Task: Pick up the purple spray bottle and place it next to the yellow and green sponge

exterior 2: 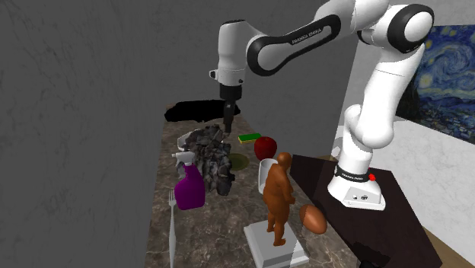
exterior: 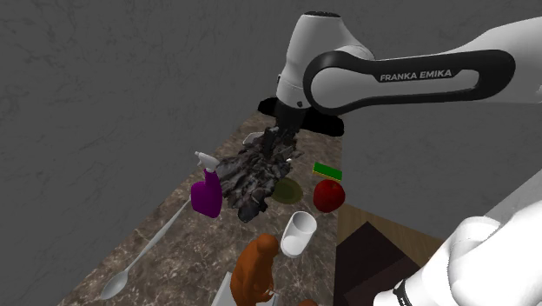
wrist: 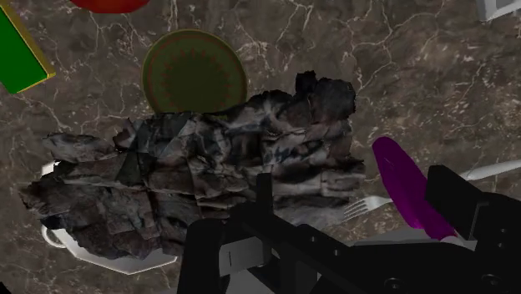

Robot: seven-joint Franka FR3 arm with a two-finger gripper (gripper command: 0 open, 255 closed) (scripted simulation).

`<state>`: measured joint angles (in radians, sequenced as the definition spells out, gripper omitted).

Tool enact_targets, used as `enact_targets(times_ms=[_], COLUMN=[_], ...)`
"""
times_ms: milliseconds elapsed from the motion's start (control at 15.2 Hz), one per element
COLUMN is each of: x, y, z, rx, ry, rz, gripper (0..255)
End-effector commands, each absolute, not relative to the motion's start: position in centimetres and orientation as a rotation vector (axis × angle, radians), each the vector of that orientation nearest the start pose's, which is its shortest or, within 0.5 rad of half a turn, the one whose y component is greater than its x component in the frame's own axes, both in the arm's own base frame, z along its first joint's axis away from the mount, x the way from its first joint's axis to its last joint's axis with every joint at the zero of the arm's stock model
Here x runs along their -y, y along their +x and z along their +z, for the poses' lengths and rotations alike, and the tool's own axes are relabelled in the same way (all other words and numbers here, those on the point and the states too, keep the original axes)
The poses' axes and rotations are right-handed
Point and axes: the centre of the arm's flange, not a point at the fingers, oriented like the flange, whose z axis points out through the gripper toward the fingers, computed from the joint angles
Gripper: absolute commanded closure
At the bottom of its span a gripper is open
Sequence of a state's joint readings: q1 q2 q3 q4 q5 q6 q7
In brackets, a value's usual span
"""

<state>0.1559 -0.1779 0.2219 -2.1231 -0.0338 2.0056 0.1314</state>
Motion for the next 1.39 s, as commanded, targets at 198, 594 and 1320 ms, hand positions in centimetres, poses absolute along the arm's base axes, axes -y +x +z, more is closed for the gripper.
enact_targets(times_ms=[198,594,1320], x=[-24.0,-30.2,-33.6], y=[50.4,53.9,56.0], z=[47.8,46.5,42.0], rx=[0.52,0.649,0.711], ry=[-3.128,-3.078,-3.051], rz=[-0.155,-0.202,-0.225], gripper=[0,0,0])
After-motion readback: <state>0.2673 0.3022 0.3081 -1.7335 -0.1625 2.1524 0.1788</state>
